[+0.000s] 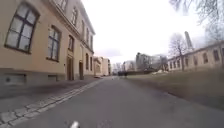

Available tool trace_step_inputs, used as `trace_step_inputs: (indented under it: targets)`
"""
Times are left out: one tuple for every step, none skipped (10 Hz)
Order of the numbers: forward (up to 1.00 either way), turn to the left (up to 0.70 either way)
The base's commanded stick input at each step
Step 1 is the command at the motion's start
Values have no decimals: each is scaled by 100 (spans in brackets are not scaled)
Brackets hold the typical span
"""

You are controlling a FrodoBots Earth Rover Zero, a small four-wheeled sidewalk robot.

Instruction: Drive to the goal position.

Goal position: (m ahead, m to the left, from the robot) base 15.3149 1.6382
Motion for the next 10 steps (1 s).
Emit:
trace_step_inputs:
  targets:
    - [70,0]
    - [70,0]
    - [70,0]
    - [70,0]
    - [70,0]
    - [70,0]
    - [70,0]
    - [70,0]
    - [70,0]
    - [70,0]
